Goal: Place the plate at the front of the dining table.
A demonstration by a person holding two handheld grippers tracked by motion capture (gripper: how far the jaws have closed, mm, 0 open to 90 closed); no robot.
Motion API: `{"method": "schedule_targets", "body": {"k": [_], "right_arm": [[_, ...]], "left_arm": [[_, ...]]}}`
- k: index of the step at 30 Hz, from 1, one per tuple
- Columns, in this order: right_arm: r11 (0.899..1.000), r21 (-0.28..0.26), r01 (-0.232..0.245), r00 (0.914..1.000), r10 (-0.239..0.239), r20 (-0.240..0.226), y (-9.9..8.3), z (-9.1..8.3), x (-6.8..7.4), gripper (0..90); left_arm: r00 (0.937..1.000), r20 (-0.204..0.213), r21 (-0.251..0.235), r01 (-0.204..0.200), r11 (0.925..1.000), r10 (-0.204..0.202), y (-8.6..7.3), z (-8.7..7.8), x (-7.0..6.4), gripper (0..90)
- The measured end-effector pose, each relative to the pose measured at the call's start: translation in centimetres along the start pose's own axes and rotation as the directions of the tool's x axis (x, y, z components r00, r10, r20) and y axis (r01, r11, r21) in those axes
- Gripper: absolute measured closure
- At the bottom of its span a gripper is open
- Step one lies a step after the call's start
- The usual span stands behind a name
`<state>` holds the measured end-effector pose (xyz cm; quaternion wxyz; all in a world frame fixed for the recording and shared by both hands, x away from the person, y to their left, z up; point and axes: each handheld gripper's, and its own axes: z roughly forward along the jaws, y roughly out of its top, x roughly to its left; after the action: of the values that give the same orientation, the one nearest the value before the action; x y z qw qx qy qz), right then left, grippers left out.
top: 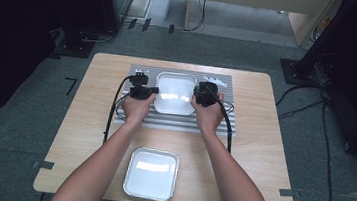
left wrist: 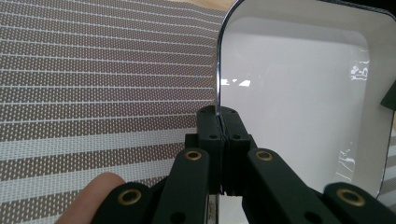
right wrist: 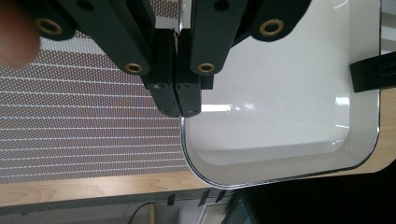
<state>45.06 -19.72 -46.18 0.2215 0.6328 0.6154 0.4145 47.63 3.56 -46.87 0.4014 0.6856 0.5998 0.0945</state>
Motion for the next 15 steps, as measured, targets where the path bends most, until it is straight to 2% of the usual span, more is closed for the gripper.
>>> {"method": "schedule_targets", "body": {"k": [4, 10, 15], "right_arm": [[1.000, 0.018, -0.008, 0.9998, 0.007, 0.017, -0.2, 1.2, -0.4, 89.6], [0.999, 0.033, -0.034, 0.9991, 0.033, 0.026, -0.7, 2.6, -0.8, 89.0], [0.998, 0.054, -0.028, 0.9991, 0.027, 0.032, -0.6, 3.4, -0.9, 88.7]], "left_arm": [[1.0000, -0.005, 0.008, 0.003, 1.0000, -0.003, -0.1, 1.0, 0.1, 89.9], [0.9991, 0.000, 0.007, 0.043, 0.9991, -0.043, -0.2, 2.0, 0.6, 89.6], [0.9987, -0.008, 0.016, 0.051, 0.9986, -0.051, -0.1, 2.6, 0.9, 89.1]]}}
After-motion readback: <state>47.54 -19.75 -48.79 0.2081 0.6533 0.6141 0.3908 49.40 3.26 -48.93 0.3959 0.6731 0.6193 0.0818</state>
